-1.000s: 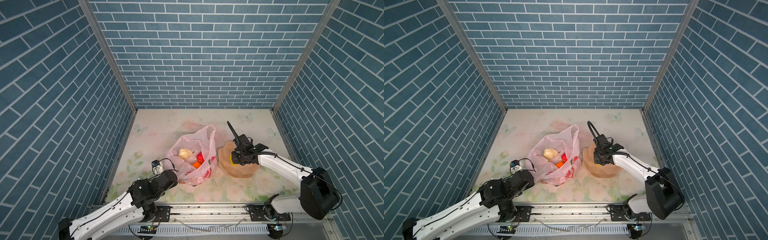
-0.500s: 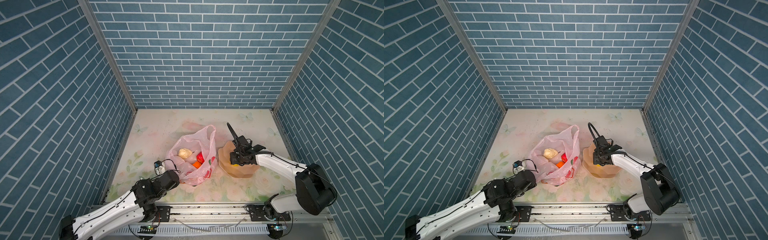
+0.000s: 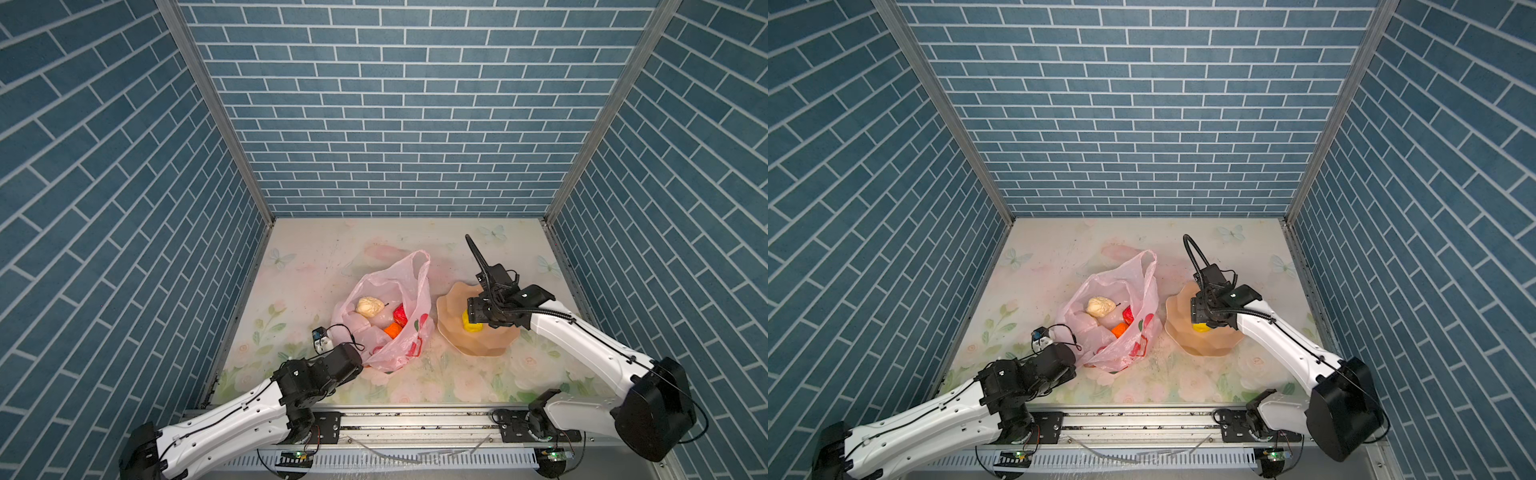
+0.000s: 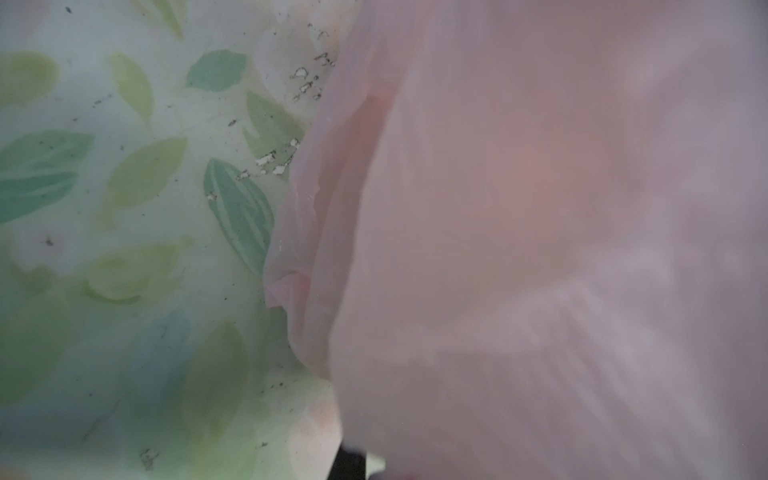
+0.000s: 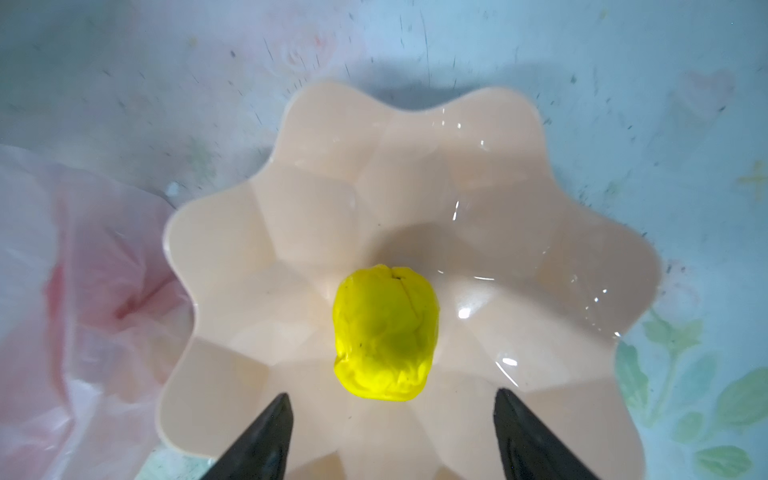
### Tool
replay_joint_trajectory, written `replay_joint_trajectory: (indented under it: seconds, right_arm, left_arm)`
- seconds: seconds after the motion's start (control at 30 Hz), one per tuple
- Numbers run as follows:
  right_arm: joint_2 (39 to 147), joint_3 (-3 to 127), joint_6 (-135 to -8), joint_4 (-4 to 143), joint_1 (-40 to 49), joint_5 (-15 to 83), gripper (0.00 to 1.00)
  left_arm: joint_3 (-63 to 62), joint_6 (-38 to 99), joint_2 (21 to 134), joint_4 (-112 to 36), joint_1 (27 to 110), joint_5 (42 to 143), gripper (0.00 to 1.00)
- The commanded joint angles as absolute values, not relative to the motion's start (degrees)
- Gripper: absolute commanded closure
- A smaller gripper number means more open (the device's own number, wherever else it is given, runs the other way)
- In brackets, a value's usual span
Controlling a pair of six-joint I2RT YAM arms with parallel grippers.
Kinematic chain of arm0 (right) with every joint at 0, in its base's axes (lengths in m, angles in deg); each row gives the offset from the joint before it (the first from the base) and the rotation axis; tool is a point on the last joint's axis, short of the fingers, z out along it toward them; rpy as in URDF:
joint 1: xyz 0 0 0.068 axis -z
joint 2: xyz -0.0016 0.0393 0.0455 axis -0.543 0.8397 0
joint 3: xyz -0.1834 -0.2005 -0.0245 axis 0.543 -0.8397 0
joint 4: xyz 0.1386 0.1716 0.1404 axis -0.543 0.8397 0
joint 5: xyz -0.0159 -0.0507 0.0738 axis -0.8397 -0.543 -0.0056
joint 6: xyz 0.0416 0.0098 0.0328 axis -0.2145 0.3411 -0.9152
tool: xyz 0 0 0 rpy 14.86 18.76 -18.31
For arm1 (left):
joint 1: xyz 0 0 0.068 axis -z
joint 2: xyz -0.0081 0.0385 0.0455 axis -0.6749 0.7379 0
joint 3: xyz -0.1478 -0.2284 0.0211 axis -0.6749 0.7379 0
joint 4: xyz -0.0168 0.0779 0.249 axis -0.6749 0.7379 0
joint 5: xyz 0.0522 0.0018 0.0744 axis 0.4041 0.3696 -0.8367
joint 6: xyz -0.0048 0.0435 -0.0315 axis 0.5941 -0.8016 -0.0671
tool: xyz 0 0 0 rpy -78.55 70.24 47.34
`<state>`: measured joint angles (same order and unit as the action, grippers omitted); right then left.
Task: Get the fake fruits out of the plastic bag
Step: 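Move the right gripper back into the bag above the red fruit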
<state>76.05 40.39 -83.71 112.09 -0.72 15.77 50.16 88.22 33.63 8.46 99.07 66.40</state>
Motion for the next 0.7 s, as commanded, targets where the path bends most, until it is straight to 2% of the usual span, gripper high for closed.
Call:
replay_joint_trajectory:
  seconds: [0.0, 0.13, 0.23, 0.43, 0.67]
  right_arm:
    - [73.04, 44.47, -86.09, 119.56, -1.50, 14.22, 0.26]
    - [71.65, 47.09, -87.84, 116.86, -6.74, 15.23, 0.34]
    - [74.45, 50.55, -89.81, 112.72, -12.58, 15.14, 0.40]
    - [87.64, 60.51, -91.10, 102.35, -22.52, 17.42, 0.47]
    - [105.05, 72.06, -92.61, 96.08, -26.86, 25.17, 0.51]
  left_arm:
    - [51.26, 88.97, 33.31, 9.10, 99.40, 67.26, 0.87]
    - [51.64, 89.29, 34.22, 8.98, 99.41, 68.08, 0.87]
    - [52.19, 89.98, 34.79, 8.30, 99.41, 69.04, 0.87]
    - [52.32, 89.95, 35.14, 7.61, 99.57, 69.19, 0.87]
    - [52.34, 89.91, 34.54, 7.71, 99.55, 69.07, 0.87]
